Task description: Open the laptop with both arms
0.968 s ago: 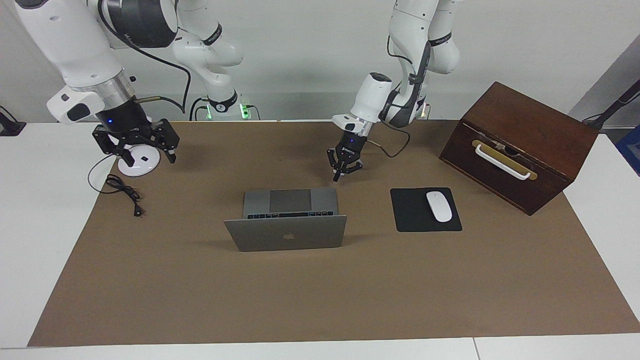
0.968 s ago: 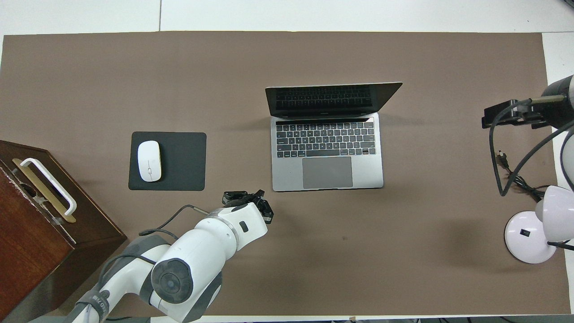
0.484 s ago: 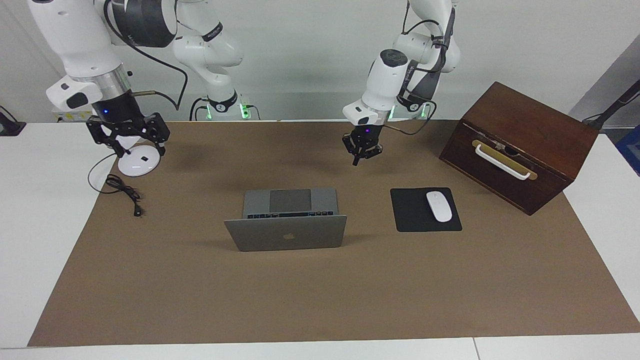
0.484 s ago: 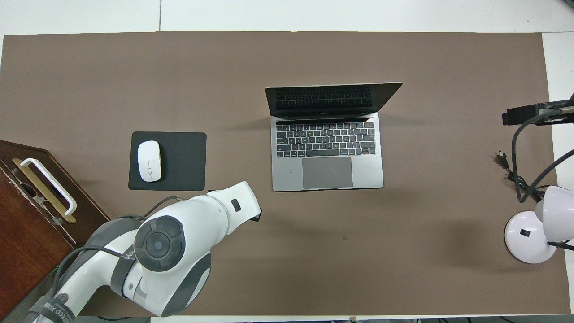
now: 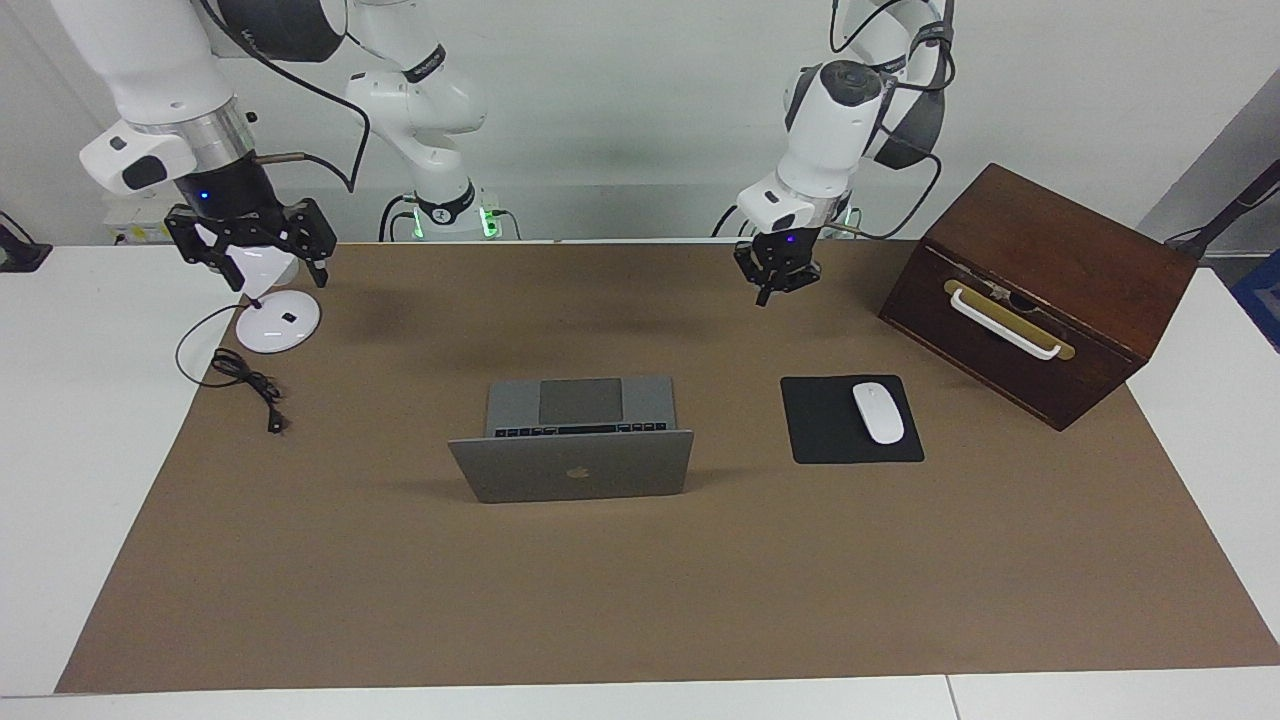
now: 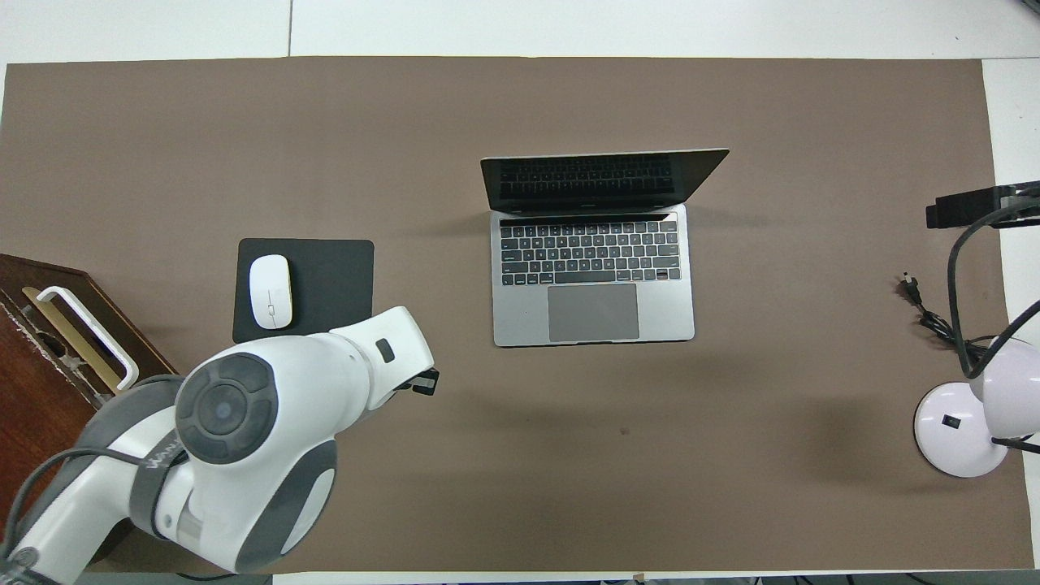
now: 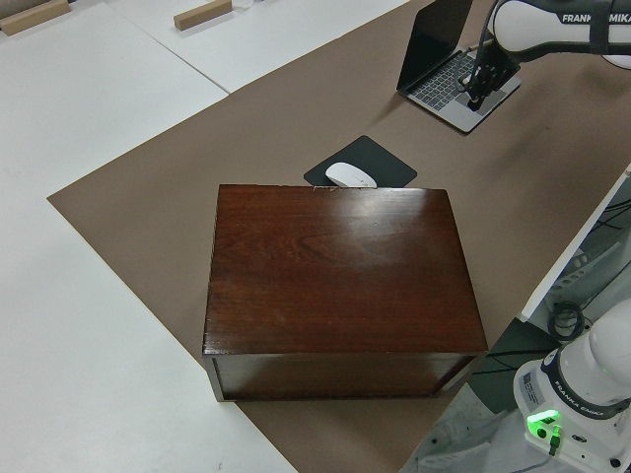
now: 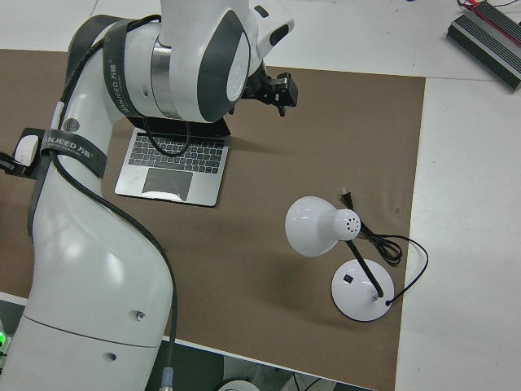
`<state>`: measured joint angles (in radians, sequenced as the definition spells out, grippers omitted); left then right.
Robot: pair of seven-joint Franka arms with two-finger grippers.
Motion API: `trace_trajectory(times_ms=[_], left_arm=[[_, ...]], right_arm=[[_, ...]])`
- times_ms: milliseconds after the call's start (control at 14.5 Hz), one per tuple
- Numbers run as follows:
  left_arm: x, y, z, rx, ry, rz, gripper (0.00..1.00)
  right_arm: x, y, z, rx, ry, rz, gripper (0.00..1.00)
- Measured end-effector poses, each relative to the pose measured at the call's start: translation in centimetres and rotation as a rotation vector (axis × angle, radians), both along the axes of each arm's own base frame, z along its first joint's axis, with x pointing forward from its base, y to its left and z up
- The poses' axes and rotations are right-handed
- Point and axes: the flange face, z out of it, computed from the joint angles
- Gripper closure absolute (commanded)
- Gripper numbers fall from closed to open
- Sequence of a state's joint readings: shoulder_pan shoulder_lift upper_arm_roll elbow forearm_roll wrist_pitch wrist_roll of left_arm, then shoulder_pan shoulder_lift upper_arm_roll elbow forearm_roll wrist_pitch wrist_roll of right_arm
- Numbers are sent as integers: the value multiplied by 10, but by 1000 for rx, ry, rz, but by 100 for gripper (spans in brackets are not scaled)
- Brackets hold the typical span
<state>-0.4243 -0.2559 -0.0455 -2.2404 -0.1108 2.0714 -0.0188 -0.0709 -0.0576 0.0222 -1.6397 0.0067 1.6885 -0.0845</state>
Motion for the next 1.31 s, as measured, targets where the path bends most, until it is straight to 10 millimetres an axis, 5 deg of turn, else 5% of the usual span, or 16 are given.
trace_trajectory(times_ms=[622,760,1106,1313], left_arm=[[42,113,71,54,15,-22,95],[48,137,84,62,1,27,1],[58,197,94,59,-17,151,0],[61,212,97,54,-42,217,0]], right_arm=[[-2,1,7,0,7,3,1],[-4,1,6,1,22,2,1],[-7,1,3,3,56,2,1],[-8,0,2,3,60,1,1]])
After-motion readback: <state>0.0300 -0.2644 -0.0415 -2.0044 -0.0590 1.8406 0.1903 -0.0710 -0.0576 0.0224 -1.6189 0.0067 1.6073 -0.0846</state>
